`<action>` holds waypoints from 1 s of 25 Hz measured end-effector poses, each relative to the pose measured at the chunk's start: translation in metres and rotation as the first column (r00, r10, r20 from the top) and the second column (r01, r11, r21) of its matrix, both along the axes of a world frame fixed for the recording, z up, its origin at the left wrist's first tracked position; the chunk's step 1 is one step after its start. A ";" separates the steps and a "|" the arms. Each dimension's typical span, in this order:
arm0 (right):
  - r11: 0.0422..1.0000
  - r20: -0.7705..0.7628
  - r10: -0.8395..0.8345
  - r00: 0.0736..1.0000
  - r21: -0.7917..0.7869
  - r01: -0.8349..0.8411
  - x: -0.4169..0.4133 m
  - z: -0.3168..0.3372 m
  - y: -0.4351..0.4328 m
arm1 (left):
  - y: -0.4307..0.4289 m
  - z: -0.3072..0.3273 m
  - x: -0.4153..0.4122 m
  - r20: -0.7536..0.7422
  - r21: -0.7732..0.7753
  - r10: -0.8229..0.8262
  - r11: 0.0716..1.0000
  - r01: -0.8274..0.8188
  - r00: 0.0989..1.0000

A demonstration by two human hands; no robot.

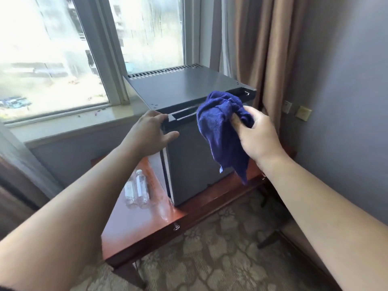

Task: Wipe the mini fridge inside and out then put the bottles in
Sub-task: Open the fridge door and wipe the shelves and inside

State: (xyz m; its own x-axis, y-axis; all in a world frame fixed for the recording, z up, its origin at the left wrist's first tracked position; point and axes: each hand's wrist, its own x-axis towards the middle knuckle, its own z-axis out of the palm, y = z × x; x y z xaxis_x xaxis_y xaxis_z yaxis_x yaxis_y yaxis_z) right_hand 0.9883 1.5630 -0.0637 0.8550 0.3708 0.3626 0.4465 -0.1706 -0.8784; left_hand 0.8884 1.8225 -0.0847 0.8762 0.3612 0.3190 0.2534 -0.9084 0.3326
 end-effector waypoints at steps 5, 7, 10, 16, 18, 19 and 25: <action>0.978 0.010 -0.017 1.000 0.210 0.015 0.002 0.018 0.015 | -0.073 -0.035 -0.025 0.380 -0.063 -0.215 0.964 0.257 0.900; 0.971 0.092 -0.042 0.995 0.238 0.019 0.006 0.027 0.011 | -0.118 -0.046 -0.020 0.435 -0.015 -0.319 0.933 0.360 0.842; 0.992 0.193 -0.055 0.980 0.122 0.032 0.013 0.039 -0.003 | -0.179 -0.047 -0.009 0.440 0.047 -0.436 0.884 0.465 0.785; 0.964 0.106 0.030 0.994 -0.266 0.000 0.046 0.014 -0.049 | -0.250 -0.047 0.014 0.346 0.012 -0.587 0.783 0.622 0.732; 0.934 0.049 0.098 0.994 -0.349 -0.074 0.061 0.013 -0.070 | -0.250 -0.050 0.019 0.443 -0.082 -0.578 0.735 0.673 0.685; 0.909 0.052 0.127 0.990 -0.406 -0.096 0.068 0.013 -0.078 | -0.243 -0.053 0.022 0.525 -0.107 -0.513 0.751 0.651 0.679; 0.854 0.014 0.210 0.978 -0.489 -0.177 0.093 0.004 -0.113 | -0.218 -0.066 0.075 0.356 -0.561 -0.125 0.764 0.318 0.926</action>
State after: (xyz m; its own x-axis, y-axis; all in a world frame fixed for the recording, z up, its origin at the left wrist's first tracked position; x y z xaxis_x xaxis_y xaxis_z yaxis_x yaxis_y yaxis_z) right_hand 1.0813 1.4497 -0.0592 0.7287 0.6688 0.1472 0.5674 -0.4694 -0.6766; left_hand 0.9632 1.6043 -0.1505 0.8623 0.3686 0.3473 -0.1214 -0.5153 0.8484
